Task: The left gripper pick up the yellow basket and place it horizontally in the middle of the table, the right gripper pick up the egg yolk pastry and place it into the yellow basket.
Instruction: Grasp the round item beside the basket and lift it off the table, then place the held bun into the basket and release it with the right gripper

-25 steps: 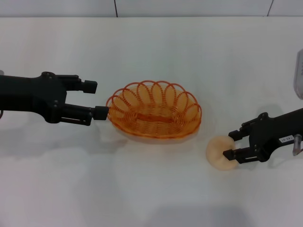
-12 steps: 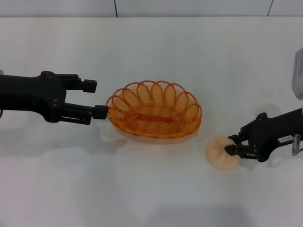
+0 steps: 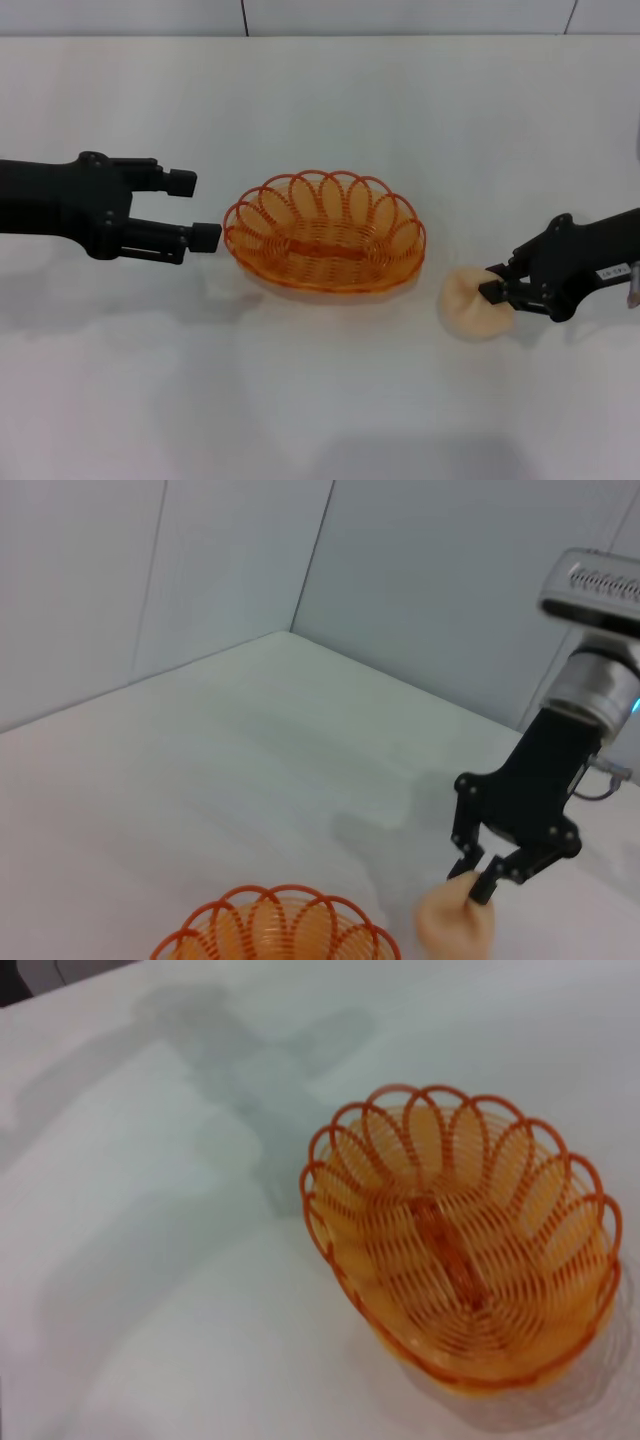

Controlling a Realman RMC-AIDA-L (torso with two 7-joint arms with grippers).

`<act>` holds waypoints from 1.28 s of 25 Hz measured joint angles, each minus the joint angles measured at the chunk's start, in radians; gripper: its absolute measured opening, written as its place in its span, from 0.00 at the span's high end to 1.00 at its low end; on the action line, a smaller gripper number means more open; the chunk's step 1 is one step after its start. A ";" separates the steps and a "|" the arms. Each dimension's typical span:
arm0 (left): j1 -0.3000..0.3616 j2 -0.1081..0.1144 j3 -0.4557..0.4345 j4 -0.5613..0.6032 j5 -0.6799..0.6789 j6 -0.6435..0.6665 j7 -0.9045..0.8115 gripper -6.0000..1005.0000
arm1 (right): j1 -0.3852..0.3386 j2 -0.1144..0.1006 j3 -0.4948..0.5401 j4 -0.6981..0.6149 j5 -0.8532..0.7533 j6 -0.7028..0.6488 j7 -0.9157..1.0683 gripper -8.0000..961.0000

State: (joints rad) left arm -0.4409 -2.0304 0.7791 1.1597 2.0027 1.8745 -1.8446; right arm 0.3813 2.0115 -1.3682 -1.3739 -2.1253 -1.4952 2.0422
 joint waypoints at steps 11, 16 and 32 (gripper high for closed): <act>0.003 0.008 -0.013 0.000 0.002 0.001 0.000 0.14 | 0.003 0.001 0.006 -0.111 0.020 -0.061 0.051 0.91; 0.005 0.018 -0.014 0.000 0.003 0.001 -0.003 0.14 | 0.014 0.002 -0.009 -0.113 0.038 -0.056 0.052 0.93; 0.008 0.031 -0.014 0.000 0.004 0.005 -0.020 0.14 | 0.129 0.009 -0.172 0.003 0.110 0.165 0.018 0.95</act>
State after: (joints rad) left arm -0.4331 -1.9993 0.7654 1.1597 2.0065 1.8791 -1.8642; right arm 0.5105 2.0206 -1.5406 -1.3712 -2.0152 -1.3302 2.0604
